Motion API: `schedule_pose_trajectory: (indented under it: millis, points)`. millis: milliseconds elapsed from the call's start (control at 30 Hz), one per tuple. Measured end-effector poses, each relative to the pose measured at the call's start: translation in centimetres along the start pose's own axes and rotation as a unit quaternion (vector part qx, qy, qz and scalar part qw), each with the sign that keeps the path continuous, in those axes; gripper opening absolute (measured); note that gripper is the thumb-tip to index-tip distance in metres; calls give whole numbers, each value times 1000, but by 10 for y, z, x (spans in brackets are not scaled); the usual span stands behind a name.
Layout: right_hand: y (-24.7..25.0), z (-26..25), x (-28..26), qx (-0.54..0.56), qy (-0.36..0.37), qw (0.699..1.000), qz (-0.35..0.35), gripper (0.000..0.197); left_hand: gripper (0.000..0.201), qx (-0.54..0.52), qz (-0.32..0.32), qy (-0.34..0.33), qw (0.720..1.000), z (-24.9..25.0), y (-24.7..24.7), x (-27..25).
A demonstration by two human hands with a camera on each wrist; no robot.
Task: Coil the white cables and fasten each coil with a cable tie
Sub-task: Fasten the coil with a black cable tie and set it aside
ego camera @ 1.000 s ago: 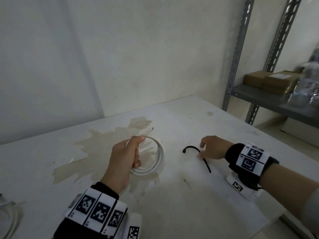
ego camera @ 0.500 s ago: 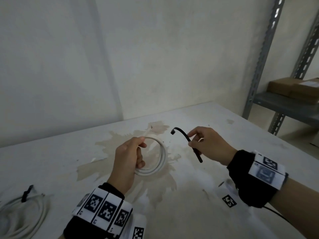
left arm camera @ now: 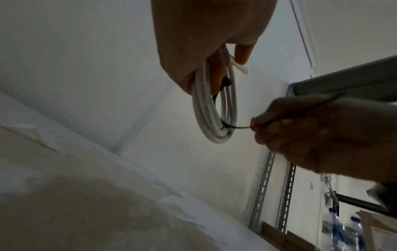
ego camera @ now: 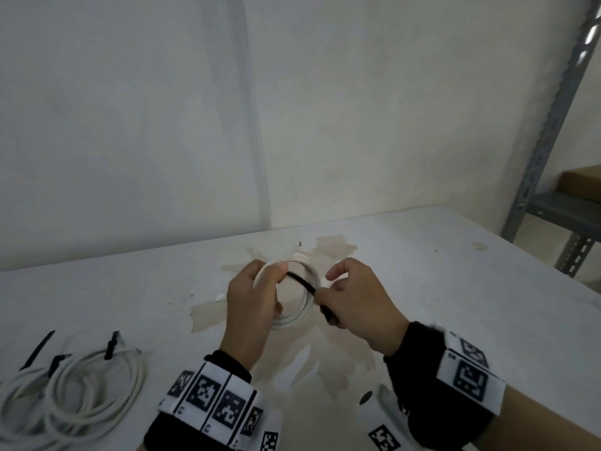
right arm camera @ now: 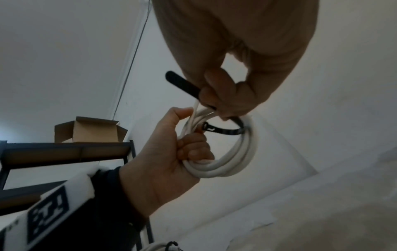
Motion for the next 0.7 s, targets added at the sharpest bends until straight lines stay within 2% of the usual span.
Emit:
schedule_pose_trajectory:
  millis: [100,200,300,400,600,700]
  points:
    - [-8,-8,2,43,9,999,30,24,32,16,-13,-15,1000,-2,-1,-6]
    - [-11,-10,1,80,16,996,39,27,29,14,-15,6,1000,-9,2,-7]
    - [-17,-10,-4,114,24,993,3,30,9,-12,-16,47,999,-15,7,-1]
    - [-24,-11,-9,134,36,989,-40,27,18,-52,-21,76,996,-16,9,2]
    - [-26,-18,-14,156,80,982,-70,10,14,-106,-38,88,990,-13,8,1]
    - [-27,-21,-15,160,79,980,-93,20,16,-113,-45,85,989,-11,7,-1]
Point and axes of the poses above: each hand's wrist, its own x-axis towards the middle knuckle, its own y-axis out of the back of the hand, z = x × y, the point moved 9 cm from there along x, towards the middle knuckle, and after that the axes turned 5 degrees about z, right-handed, at the moved point
